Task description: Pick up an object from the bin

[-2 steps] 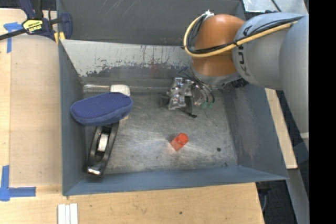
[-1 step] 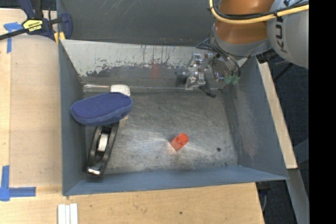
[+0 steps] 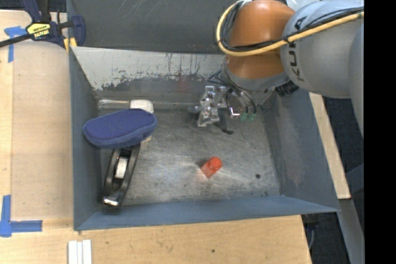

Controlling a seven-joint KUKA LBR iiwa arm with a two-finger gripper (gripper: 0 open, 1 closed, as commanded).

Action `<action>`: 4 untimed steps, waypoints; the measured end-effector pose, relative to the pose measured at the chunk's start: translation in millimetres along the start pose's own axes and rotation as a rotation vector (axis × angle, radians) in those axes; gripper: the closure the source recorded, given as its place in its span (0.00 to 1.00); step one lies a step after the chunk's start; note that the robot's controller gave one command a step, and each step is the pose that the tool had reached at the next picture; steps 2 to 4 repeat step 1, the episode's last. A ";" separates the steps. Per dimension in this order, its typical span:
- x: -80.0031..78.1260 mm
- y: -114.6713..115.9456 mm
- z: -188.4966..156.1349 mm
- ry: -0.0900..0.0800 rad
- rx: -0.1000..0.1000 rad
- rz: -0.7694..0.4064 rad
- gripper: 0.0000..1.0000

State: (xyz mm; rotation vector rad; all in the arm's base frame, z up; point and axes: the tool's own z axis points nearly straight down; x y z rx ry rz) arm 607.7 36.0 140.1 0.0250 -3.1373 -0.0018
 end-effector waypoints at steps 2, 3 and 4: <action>-9.9 -1.2 -88.4 -0.018 0.001 -0.023 1.00; -9.9 -1.2 -88.4 -0.018 0.001 -0.023 1.00; -9.9 -1.2 -88.4 -0.018 0.001 -0.023 1.00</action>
Offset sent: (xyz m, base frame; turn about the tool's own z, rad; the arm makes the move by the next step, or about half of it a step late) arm 0.0073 -0.0009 0.0822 -0.0229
